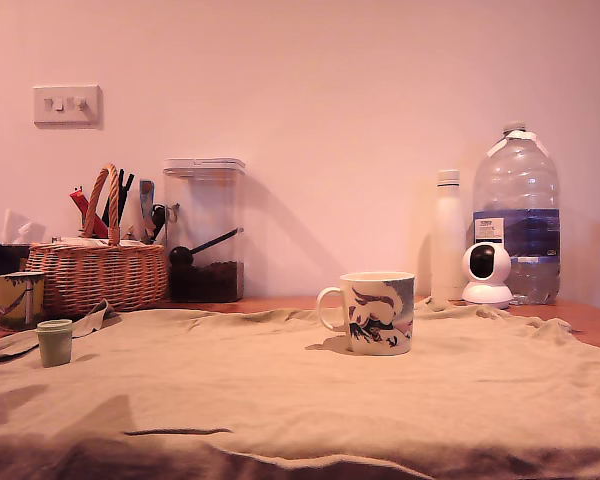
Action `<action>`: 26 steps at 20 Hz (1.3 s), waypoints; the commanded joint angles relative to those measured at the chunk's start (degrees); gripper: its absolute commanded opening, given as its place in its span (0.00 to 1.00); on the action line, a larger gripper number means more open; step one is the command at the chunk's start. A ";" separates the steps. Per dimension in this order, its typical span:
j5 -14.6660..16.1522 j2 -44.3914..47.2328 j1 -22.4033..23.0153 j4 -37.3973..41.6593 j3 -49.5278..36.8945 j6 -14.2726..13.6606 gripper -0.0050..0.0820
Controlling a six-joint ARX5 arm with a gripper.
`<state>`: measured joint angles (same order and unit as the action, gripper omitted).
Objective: Pick up the coffee capsules on the table and drop them inside the coffee cup
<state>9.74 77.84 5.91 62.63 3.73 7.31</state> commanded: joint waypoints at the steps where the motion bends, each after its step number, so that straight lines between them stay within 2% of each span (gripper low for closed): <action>1: 0.24 3.48 0.22 3.52 -0.68 -0.33 0.69; 4: 0.26 8.46 0.22 9.77 -0.63 -0.28 0.69; 8: 0.33 14.97 0.22 12.59 1.70 -0.28 0.69; 18: 1.44 29.68 0.22 13.75 12.61 -0.31 0.69; 26: 1.64 36.94 0.20 12.50 19.23 -0.33 0.69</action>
<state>11.05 113.58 5.91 74.96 22.30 7.31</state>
